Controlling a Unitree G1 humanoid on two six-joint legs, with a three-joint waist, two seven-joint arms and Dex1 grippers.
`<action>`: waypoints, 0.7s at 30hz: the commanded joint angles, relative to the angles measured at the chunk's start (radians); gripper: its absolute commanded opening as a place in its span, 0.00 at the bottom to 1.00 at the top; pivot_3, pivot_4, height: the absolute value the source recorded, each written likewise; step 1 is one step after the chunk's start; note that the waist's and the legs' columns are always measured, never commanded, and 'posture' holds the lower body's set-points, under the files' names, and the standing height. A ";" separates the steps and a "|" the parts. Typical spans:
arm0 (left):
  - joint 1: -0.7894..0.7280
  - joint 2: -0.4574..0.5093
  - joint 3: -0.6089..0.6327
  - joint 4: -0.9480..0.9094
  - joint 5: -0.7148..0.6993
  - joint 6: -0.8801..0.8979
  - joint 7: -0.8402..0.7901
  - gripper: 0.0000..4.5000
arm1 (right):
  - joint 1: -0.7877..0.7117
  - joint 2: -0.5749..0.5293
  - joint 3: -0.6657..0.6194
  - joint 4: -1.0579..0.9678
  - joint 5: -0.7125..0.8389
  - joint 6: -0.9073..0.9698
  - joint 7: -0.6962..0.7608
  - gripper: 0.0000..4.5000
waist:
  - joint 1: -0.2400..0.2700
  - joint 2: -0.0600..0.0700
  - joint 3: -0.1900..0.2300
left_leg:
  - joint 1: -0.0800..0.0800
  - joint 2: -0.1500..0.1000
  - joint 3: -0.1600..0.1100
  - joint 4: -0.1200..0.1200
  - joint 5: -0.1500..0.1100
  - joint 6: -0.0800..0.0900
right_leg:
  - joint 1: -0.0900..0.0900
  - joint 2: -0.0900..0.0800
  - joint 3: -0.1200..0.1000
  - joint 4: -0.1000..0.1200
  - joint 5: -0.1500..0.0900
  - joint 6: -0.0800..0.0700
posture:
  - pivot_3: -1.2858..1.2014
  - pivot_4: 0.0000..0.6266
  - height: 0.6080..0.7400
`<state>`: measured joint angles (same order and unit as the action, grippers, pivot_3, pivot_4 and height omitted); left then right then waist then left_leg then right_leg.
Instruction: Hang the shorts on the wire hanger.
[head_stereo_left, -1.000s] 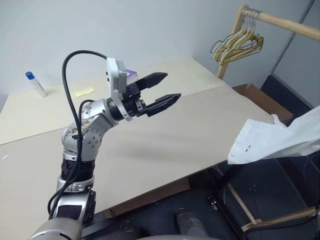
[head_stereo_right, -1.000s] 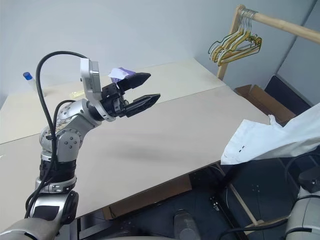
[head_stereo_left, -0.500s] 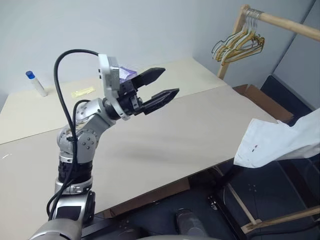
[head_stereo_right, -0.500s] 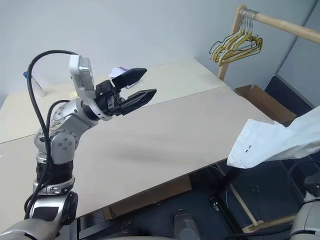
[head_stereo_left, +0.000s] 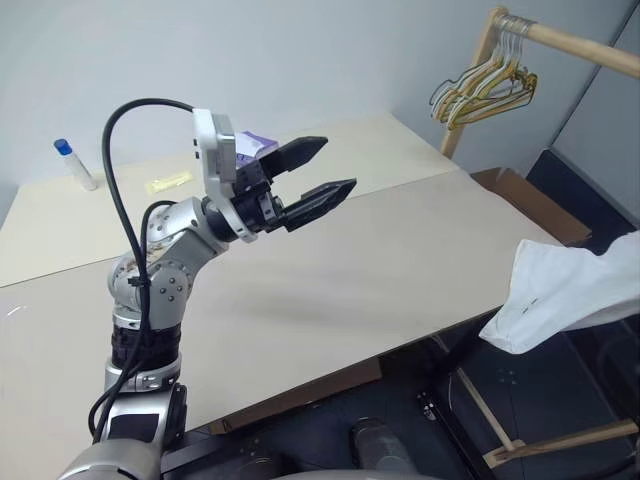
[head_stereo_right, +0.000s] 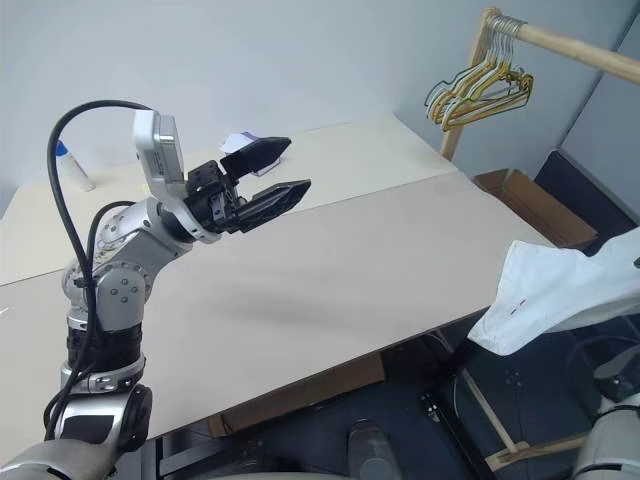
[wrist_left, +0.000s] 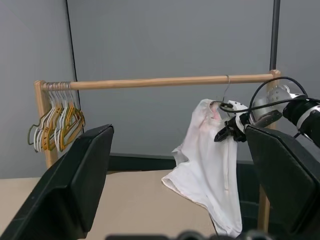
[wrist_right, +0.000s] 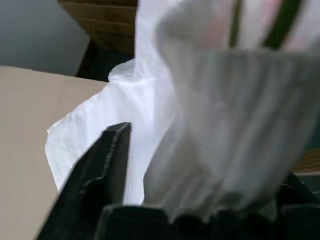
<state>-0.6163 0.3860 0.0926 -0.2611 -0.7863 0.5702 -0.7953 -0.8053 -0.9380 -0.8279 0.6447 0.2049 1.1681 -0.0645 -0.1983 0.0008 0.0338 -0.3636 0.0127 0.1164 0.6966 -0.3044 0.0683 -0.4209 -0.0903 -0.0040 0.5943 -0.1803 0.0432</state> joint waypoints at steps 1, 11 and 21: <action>-0.015 0.004 0.012 -0.017 -0.001 -0.019 0.006 1.00 | 0.057 0.042 0.014 -0.201 0.001 0.018 -0.025 1.00 | 0.006 0.000 0.000 | 0.000 0.000 0.000 0.000 0.000 0.000 | 0.000 0.000 0.000 0.000 0.000 0.000 | 0.45 0.00 1.00; -0.012 0.006 0.010 -0.019 0.002 -0.021 0.002 1.00 | 0.299 0.273 0.034 -0.659 -0.108 -0.322 -0.182 1.00 | 0.029 0.002 -0.001 | 0.007 0.000 0.001 0.000 0.001 -0.001 | 0.000 0.000 0.001 0.001 0.000 0.001 | 0.45 0.00 1.00; -0.018 0.014 0.006 -0.011 0.001 -0.016 -0.014 1.00 | 0.402 0.432 0.090 -0.798 -0.183 -0.562 -0.282 1.00 | 0.017 0.001 -0.001 | 0.009 0.000 0.003 -0.001 0.000 -0.001 | 0.001 0.000 0.003 0.001 0.000 0.000 | 0.45 0.00 1.00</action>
<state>-0.6163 0.3892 0.0900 -0.2607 -0.7828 0.5686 -0.8024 -0.3925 -0.5014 -0.7361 -0.0891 0.0341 0.6522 -0.3216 -0.1810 0.0022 0.0329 -0.3541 0.0124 0.1191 0.6955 -0.3040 0.0676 -0.4205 -0.0899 -0.0012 0.5956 -0.1804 0.0434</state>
